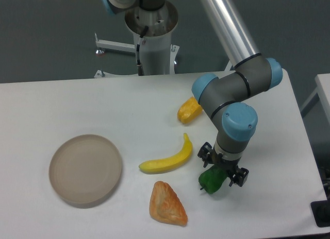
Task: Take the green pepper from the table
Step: 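Close the gripper fingers around the green bell pepper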
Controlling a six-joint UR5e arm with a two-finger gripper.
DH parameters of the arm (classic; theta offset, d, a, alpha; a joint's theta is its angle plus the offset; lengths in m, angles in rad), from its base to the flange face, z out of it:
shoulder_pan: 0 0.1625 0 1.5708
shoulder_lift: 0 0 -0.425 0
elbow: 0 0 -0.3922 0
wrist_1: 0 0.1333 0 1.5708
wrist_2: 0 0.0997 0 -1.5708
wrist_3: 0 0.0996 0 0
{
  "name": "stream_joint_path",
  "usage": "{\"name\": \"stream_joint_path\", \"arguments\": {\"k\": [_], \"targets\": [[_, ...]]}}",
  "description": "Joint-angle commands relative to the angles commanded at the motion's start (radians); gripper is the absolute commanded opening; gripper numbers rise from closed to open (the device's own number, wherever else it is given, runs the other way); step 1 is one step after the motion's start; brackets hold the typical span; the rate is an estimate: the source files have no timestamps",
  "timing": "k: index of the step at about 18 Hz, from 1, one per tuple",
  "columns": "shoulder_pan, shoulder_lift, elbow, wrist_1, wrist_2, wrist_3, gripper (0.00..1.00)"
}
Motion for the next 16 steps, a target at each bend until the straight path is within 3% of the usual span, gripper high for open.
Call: {"name": "stream_joint_path", "arguments": {"k": [13, 14, 15, 16], "targets": [[-0.003, -0.017, 0.000, 0.026, -0.005, -0.018, 0.99], [-0.003, -0.017, 0.000, 0.026, -0.006, -0.018, 0.90], [-0.003, -0.015, 0.000, 0.026, -0.008, -0.018, 0.73], [-0.003, -0.015, 0.000, 0.026, -0.008, -0.018, 0.66]]}}
